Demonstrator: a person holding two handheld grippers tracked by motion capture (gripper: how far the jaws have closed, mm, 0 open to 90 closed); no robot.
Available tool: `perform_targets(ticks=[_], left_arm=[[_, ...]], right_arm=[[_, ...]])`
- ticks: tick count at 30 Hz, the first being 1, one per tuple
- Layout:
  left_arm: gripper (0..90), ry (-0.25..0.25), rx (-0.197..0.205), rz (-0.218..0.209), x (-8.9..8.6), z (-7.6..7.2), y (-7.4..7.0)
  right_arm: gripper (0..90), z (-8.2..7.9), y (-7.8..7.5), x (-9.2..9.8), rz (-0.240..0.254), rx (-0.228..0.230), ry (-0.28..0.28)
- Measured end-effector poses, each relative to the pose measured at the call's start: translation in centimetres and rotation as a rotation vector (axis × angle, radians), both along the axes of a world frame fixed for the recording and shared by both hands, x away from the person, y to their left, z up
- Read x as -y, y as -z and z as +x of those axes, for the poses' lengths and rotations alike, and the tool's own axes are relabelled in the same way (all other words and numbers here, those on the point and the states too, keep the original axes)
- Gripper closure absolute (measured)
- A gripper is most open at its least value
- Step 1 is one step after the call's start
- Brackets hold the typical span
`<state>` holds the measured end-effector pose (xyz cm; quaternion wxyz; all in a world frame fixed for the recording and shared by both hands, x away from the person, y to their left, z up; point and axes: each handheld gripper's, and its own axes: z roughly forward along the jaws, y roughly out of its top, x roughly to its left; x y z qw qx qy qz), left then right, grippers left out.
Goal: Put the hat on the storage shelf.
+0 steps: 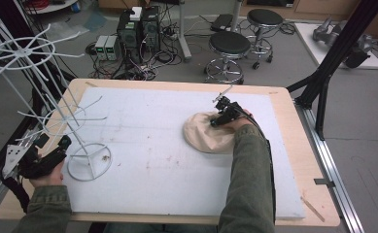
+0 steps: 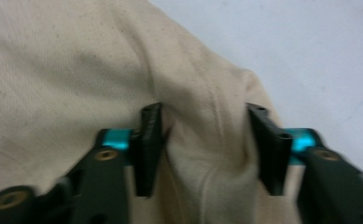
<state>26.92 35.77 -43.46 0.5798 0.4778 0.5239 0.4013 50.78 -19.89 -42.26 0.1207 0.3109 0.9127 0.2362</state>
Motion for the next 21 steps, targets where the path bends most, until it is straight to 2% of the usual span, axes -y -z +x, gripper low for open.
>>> perform_targets(ticks=[2, 3, 4, 10, 16, 21], left_arm=[[19.4, 0.0, -0.003, 0.002, -0.09, -0.05, -0.02], [19.4, -0.003, -0.001, -0.004, -0.09, -0.06, -0.02], [19.4, -0.004, 0.0, -0.004, -0.12, -0.08, -0.01], [19.5, -0.011, -0.002, -0.004, -0.38, -0.29, 0.0], [19.6, -0.016, -0.001, -0.003, -0.55, -0.46, -0.03], [19.6, -0.015, 0.001, -0.007, -0.51, -0.49, -0.05]], right_arm=[[67.4, -0.22, -0.13, -0.23, -0.007, -0.007, -0.017], [74.9, -0.43, -0.32, -0.41, -0.032, -0.008, -0.035], [77.2, -0.51, -0.39, -0.48, -0.041, -0.014, -0.037], [80.4, -0.7, -0.59, -0.68, -0.051, -0.03, 0.001], [81.0, -0.82, -0.79, -0.67, -0.06, -0.034, 0.003], [81.2, -0.88, -0.99, -0.69, -0.059, -0.046, 0.035]])
